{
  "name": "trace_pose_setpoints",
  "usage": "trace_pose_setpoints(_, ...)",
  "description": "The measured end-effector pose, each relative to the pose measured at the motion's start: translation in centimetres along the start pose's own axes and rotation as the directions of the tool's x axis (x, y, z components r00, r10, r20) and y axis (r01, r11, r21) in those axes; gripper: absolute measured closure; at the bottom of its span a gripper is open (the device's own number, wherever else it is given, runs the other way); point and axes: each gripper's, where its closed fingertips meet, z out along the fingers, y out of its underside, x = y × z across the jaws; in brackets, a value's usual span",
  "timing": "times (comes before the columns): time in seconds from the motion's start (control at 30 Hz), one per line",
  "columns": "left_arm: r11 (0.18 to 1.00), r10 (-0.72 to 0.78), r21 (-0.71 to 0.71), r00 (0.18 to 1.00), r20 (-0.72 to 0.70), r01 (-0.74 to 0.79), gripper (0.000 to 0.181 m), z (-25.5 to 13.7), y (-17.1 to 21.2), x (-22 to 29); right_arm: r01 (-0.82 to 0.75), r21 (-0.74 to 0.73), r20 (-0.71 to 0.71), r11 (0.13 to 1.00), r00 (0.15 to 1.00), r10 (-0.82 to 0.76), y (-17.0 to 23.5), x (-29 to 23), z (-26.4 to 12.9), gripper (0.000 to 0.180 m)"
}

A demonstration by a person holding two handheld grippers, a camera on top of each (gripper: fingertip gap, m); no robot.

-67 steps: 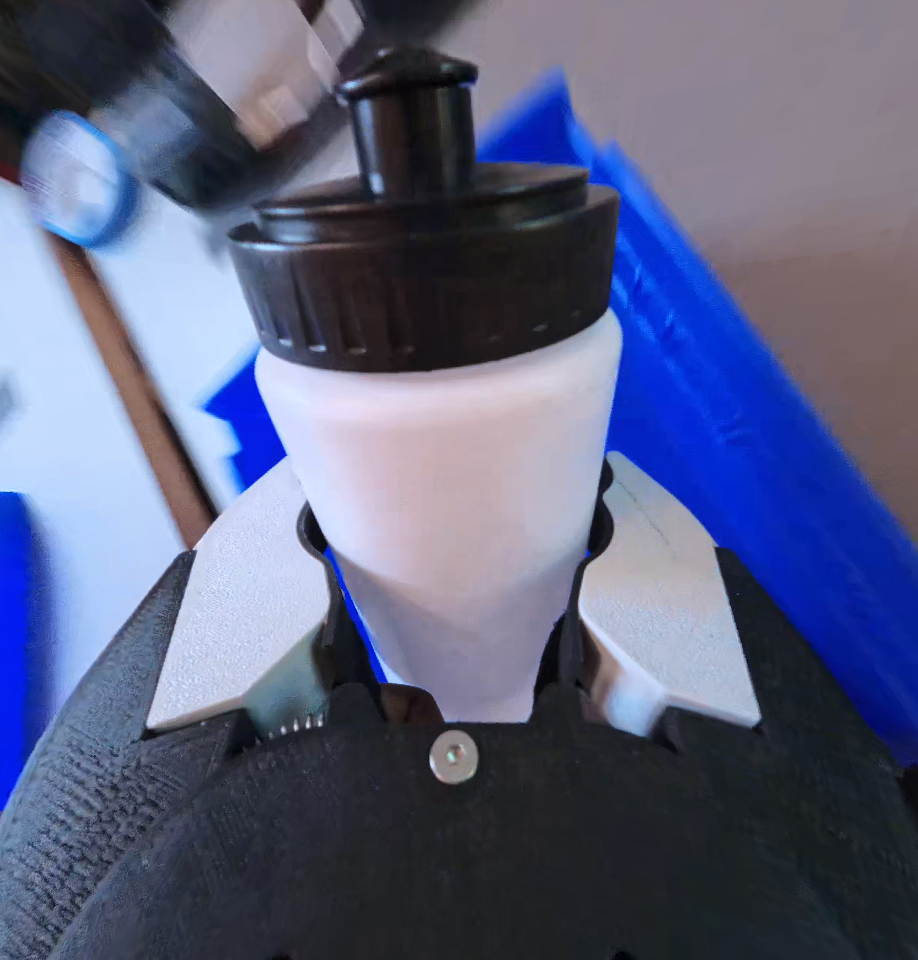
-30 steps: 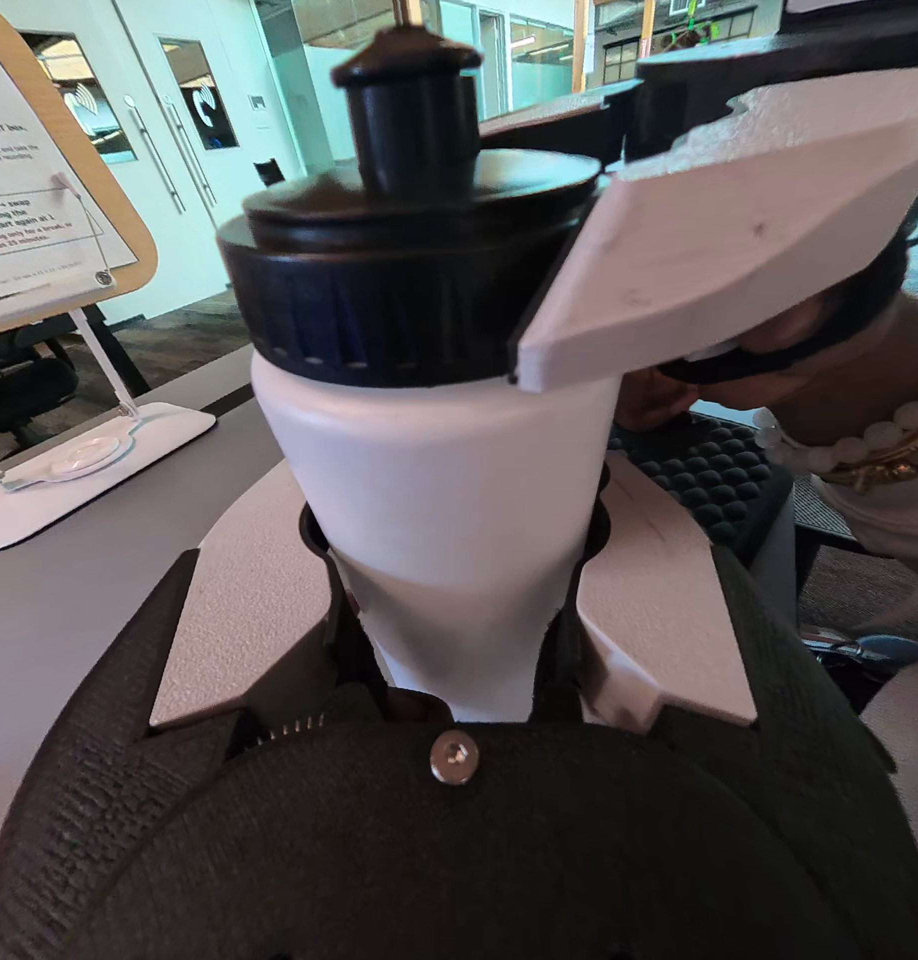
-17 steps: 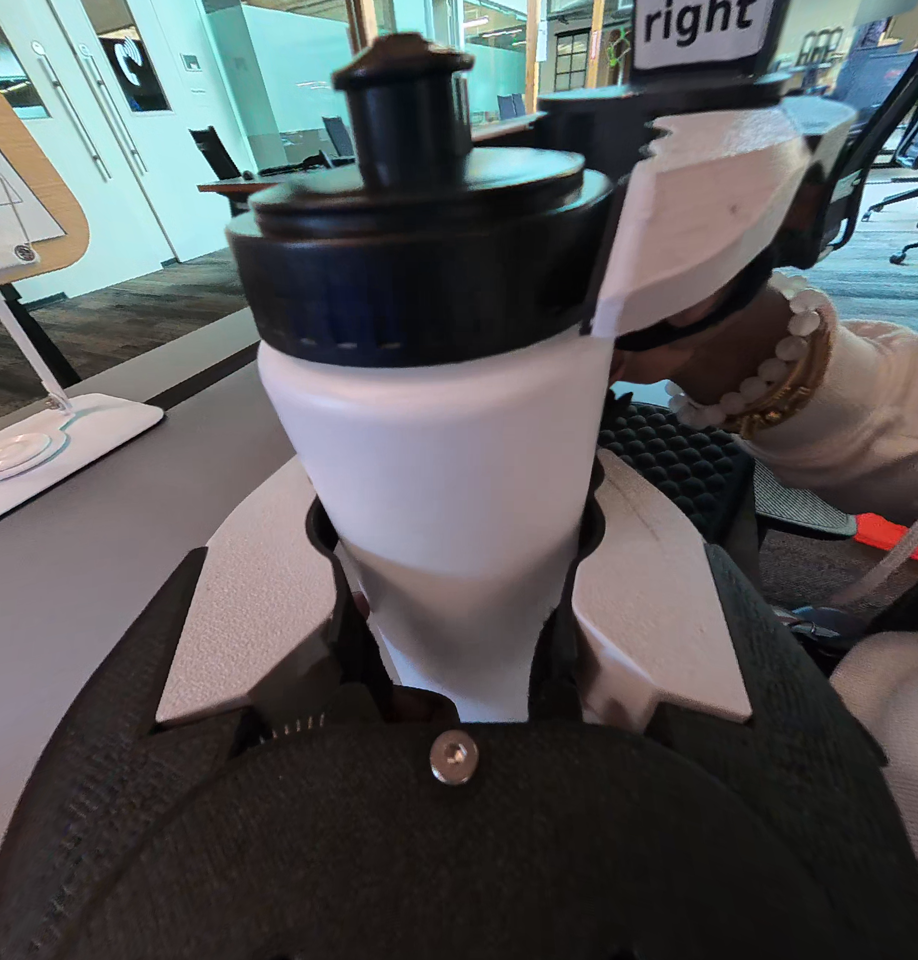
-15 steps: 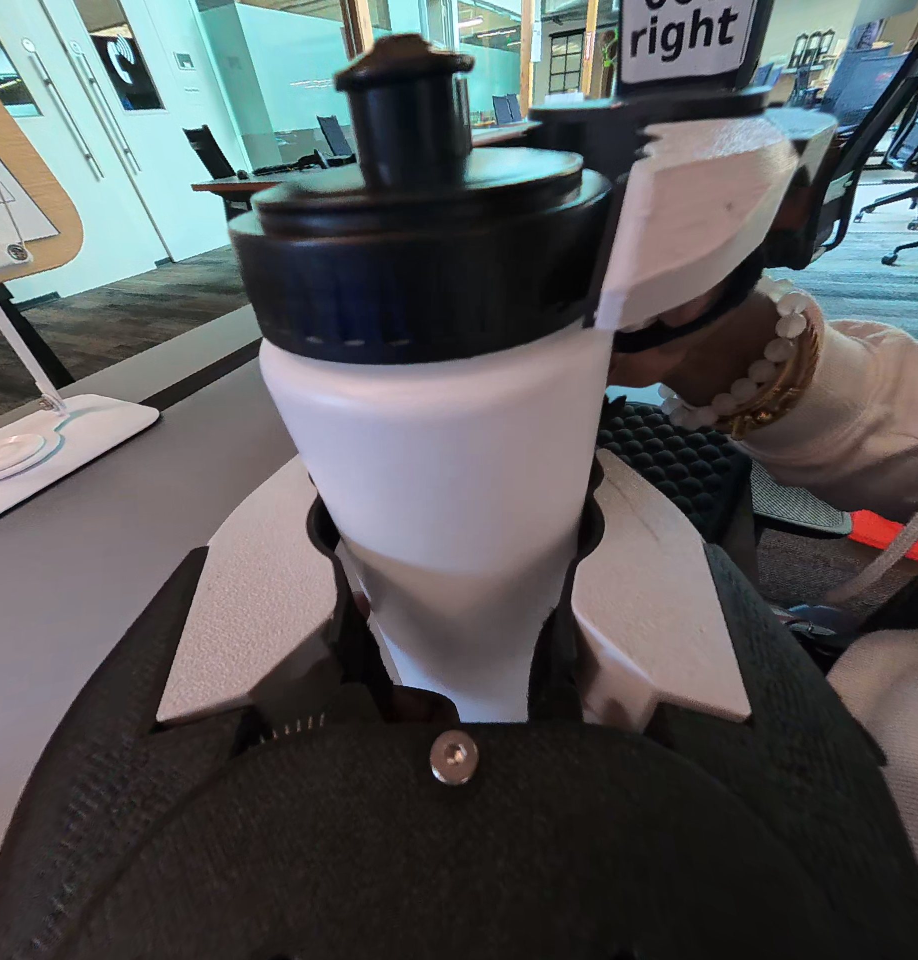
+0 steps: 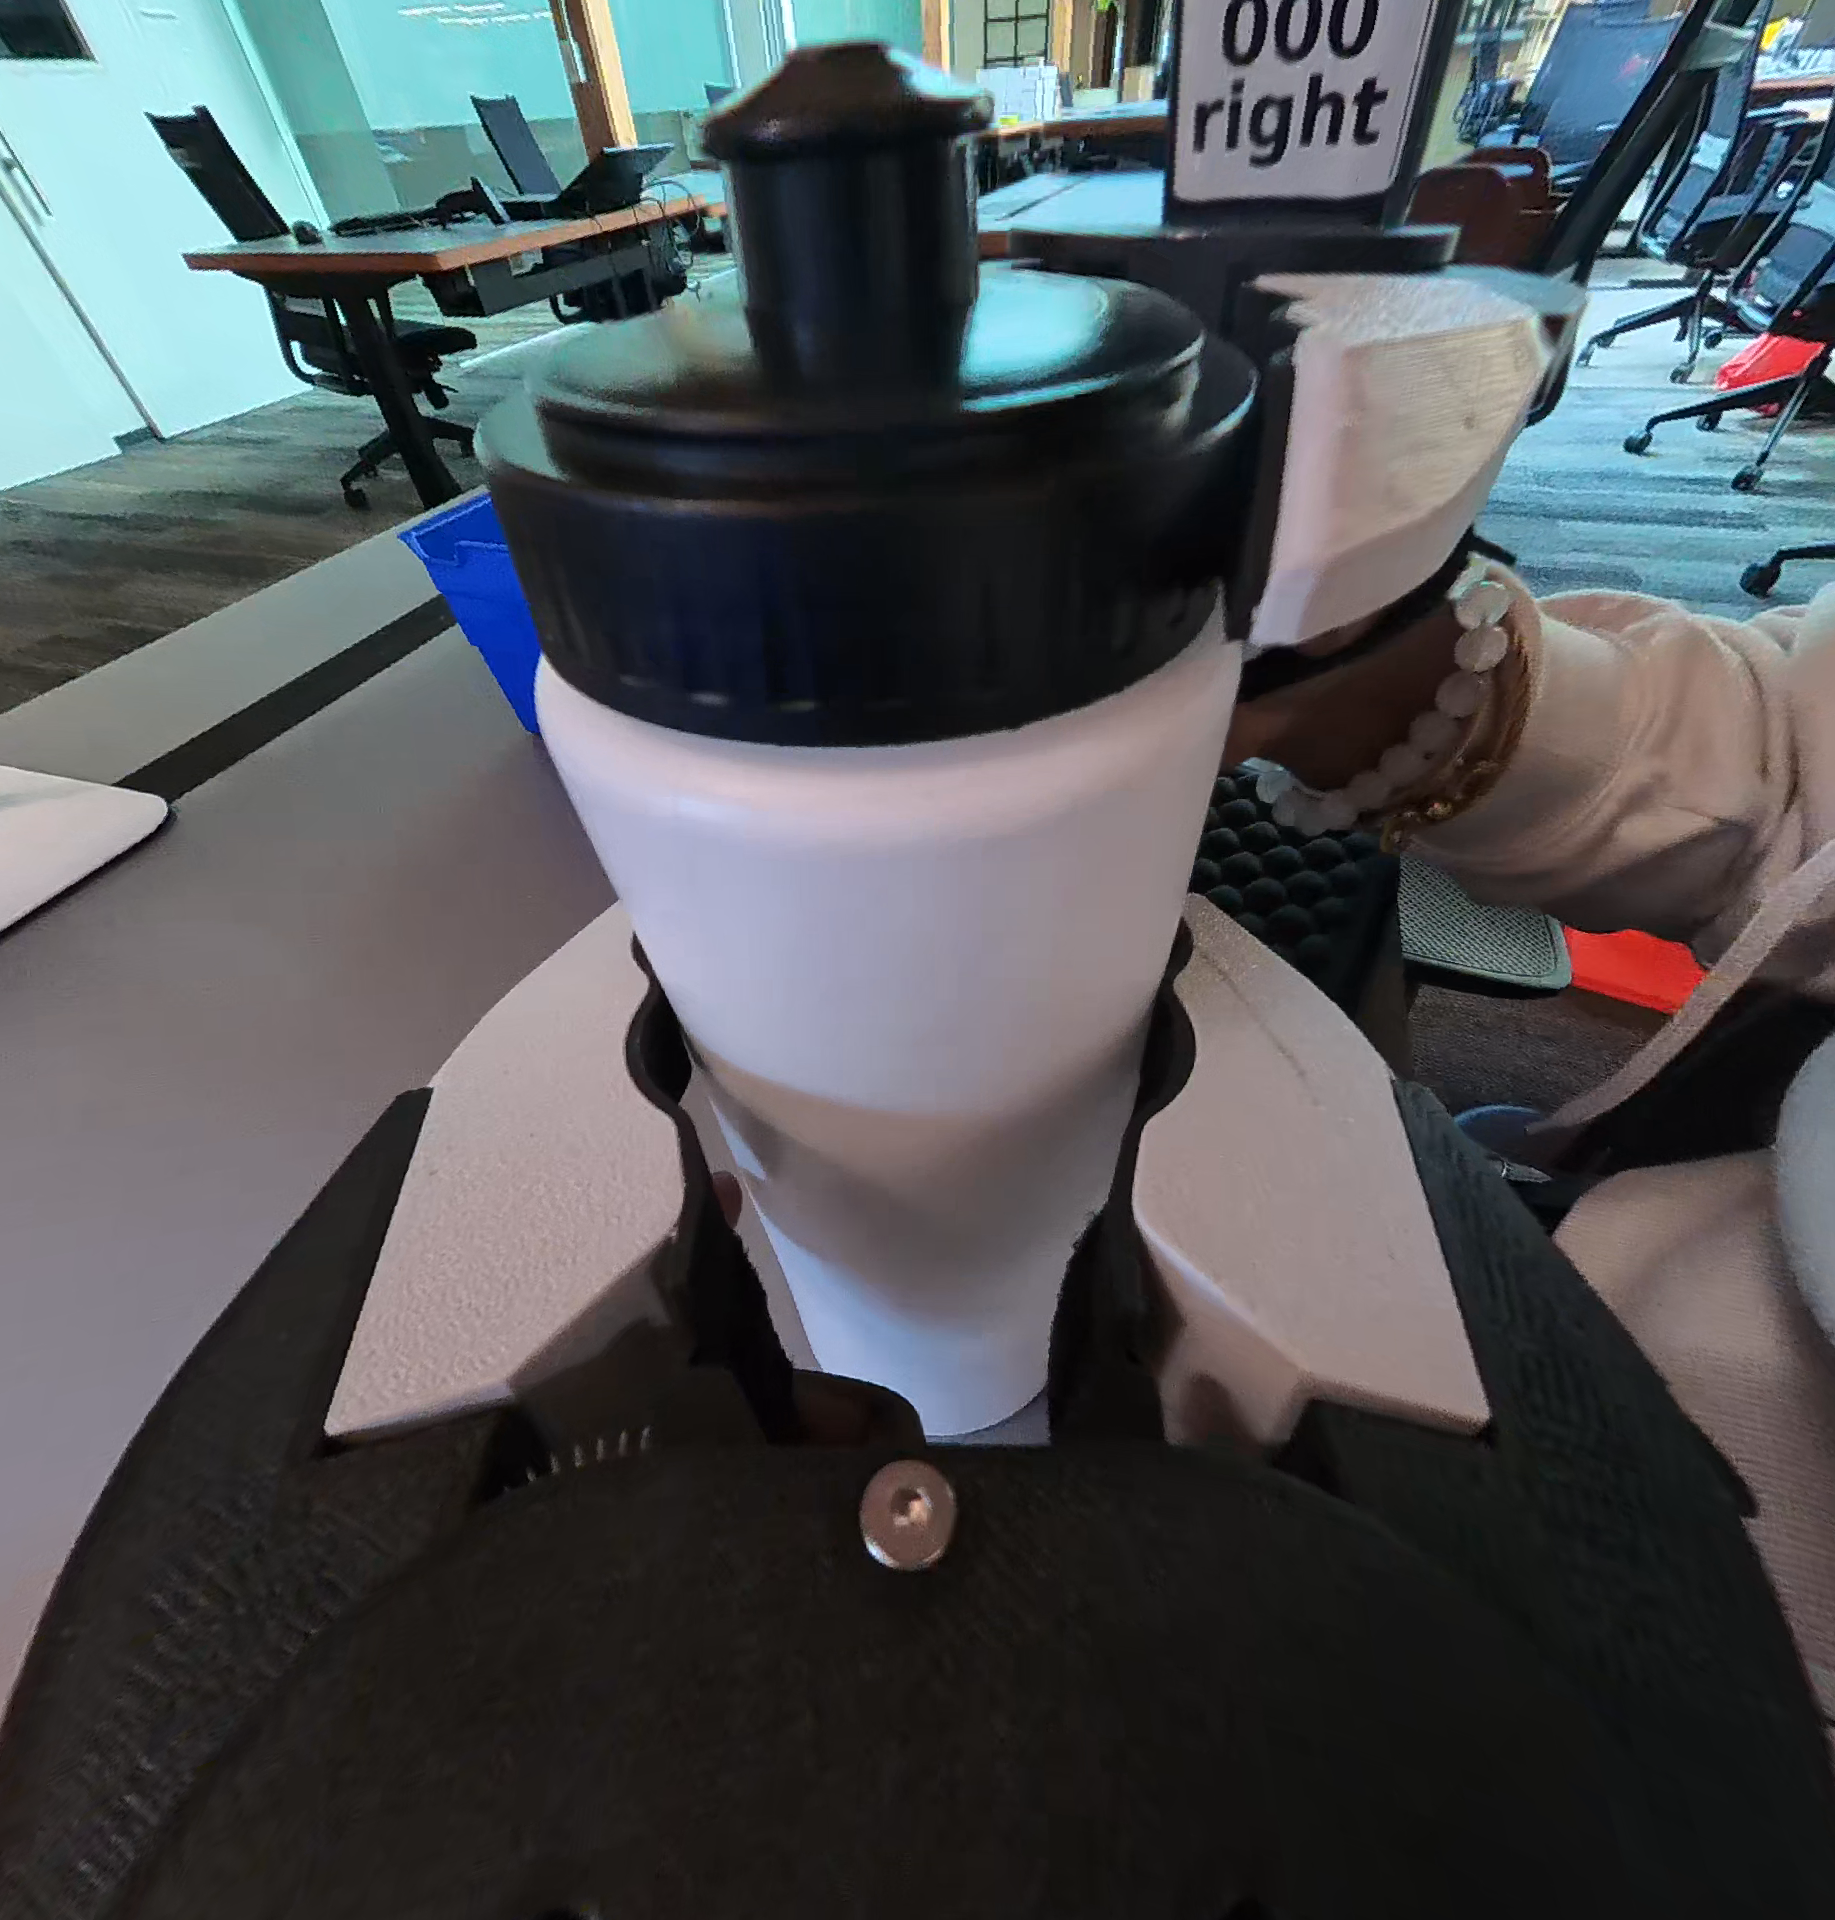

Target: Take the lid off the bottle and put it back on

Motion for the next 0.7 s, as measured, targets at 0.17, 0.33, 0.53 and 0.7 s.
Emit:
trace_pose_setpoints(0.17, 1.0, 0.014, -0.014, 0.999, -0.051, -0.015, 0.093, 0.3, 0.0, 0.2, -0.02, 0.055, 0.075, 0.998, 0.997, 0.016, -0.1, 0.0, -0.4, 0.107)
trace_pose_setpoints(0.33, 0.998, 0.045, -0.027, 0.978, -0.205, -0.051, 0.093, 0.1, 0.1, 1.8, -0.04, 0.056, 0.273, 0.998, 0.962, 0.023, -0.2, -1.2, -0.9, 0.107)
trace_pose_setpoints(0.53, 0.996, 0.065, -0.027, 0.937, -0.343, -0.079, 0.093, -0.1, 0.1, 3.2, -0.101, 0.05, 0.531, 0.994, 0.846, 0.059, -0.4, -2.7, -1.6, 0.106)
trace_pose_setpoints(0.7, 0.999, -0.033, -0.022, 0.987, 0.159, 0.037, 0.092, -0.4, 0.2, -2.4, -0.102, 0.093, 0.102, 0.99, 0.99, 0.093, -1.0, 1.4, -0.8, 0.09)
